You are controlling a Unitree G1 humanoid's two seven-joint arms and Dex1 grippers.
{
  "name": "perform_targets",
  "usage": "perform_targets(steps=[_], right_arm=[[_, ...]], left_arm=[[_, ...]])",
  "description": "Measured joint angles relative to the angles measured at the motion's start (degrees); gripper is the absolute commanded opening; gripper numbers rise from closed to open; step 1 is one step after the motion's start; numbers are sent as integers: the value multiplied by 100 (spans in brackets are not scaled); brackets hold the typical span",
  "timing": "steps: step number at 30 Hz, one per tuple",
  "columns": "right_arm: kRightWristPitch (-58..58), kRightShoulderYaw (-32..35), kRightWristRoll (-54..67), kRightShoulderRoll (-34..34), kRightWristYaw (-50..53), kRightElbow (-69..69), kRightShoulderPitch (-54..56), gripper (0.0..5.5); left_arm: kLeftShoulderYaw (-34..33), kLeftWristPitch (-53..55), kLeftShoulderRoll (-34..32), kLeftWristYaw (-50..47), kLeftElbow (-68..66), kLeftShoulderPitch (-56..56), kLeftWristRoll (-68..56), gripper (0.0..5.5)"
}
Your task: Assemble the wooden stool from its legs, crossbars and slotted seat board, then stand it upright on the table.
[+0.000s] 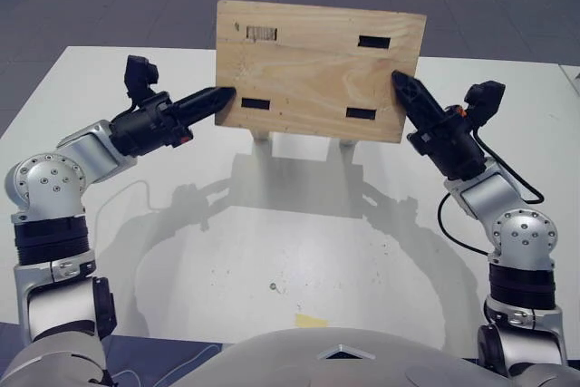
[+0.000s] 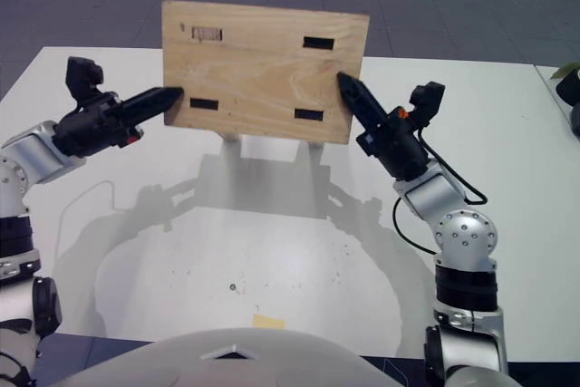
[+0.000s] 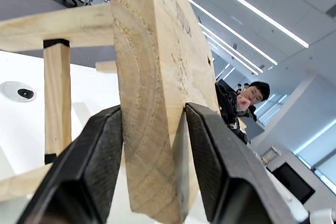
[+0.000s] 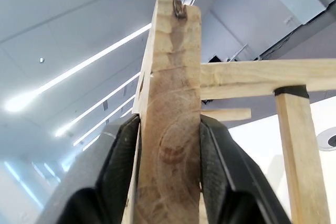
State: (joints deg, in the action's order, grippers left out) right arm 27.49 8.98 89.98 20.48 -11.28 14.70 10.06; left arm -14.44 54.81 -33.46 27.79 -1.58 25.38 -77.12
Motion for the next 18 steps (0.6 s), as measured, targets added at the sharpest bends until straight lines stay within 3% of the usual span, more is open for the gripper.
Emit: perform_targets(steps=[3, 4, 9, 12, 15, 18], right_arm=[[-354, 10, 240, -390, 850, 109, 151, 232], [-461, 25, 269, -482, 1100, 140, 210, 251], [-942, 230, 313, -825, 2167, 297, 551, 330], [-1397, 833, 486, -878, 2669, 578, 954, 380], [-1642, 1077, 252, -912, 2733, 1002, 1103, 424], [-1687, 964, -474, -1025, 2735, 1105, 675, 470]], left_arm=[[0, -243, 408, -1330, 21, 215, -560, 185], [-1, -289, 515, -1721, 27, 273, -721, 222], [-14, -781, 1095, -4053, 73, 641, -1362, 301], [-233, -1368, 1529, -5565, 388, 1084, -2065, 353], [-463, -1631, 1437, -5767, 664, 1777, -2174, 399], [-418, -1851, 1065, -5327, 636, 1753, -1042, 447]])
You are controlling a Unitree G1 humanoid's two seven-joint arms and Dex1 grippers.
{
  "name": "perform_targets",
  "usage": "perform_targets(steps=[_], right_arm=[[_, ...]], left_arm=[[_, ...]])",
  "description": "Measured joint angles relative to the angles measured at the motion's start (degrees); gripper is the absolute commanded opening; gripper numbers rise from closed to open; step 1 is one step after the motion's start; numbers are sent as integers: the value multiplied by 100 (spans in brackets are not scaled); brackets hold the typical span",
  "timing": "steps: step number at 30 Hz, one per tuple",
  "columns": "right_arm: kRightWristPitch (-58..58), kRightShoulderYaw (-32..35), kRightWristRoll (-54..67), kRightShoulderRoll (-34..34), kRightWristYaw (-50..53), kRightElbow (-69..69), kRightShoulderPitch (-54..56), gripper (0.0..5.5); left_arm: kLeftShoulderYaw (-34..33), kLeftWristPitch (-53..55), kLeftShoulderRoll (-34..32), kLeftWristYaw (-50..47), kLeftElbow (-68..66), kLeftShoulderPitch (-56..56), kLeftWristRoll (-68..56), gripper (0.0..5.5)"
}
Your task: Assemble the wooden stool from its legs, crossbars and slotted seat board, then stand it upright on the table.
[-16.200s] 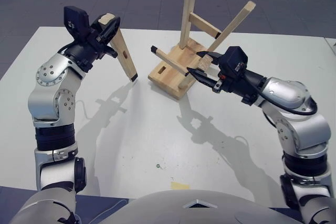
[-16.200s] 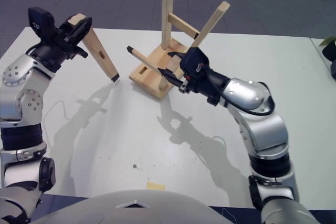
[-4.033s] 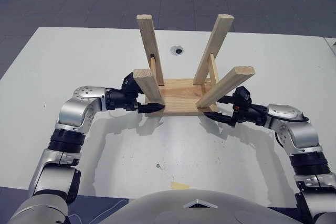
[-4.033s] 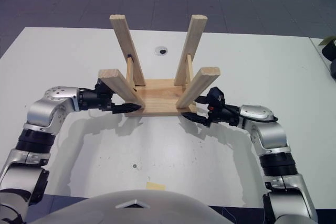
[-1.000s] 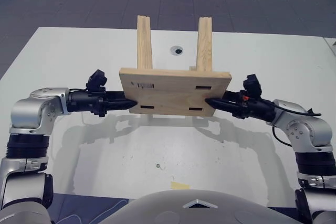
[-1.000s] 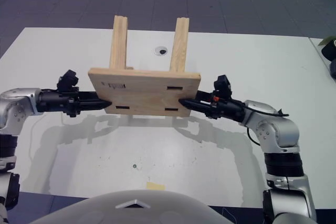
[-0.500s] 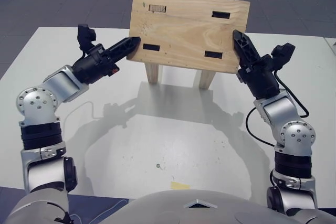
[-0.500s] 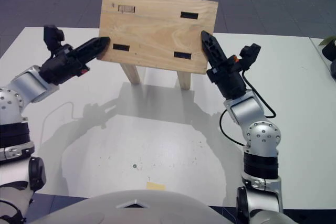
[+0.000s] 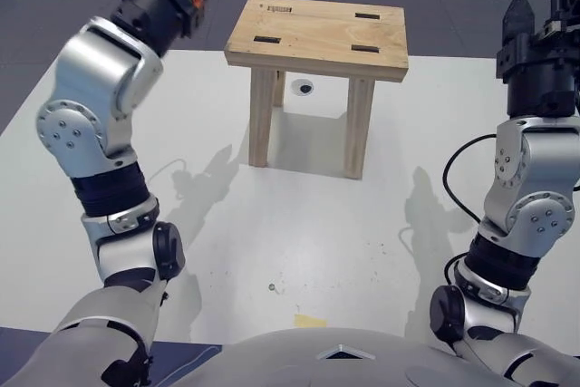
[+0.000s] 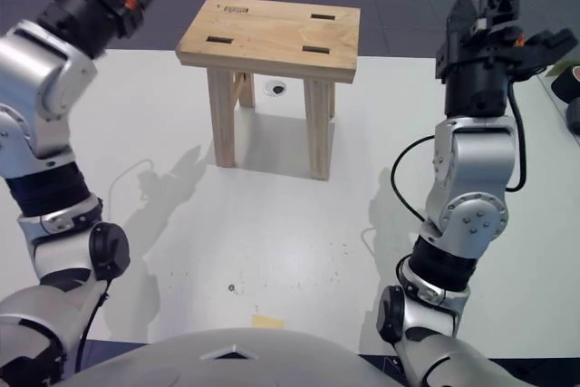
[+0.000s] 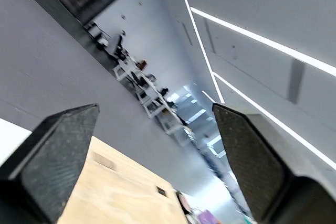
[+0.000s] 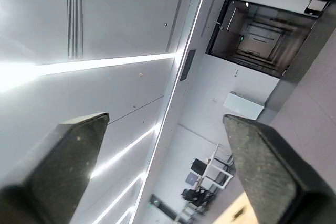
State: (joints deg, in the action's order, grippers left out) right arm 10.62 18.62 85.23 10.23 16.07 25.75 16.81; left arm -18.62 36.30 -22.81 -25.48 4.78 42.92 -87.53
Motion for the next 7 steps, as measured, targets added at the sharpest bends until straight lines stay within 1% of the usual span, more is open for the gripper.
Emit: perform_targets(steps=[4, 5, 7], right_arm=[[-173, -546, -1923, 83, 2, -30, -466, 537], [-247, -712, -2461, 96, 3, -83, -581, 540], [-396, -1031, -3464, 113, 1, -267, -829, 540]], left_arm=[[358, -625, -587, 624, -55, -443, 1895, 517], [489, -807, -684, 739, -76, -599, 2363, 536], [834, -1168, -848, 992, -112, -904, 3334, 539]])
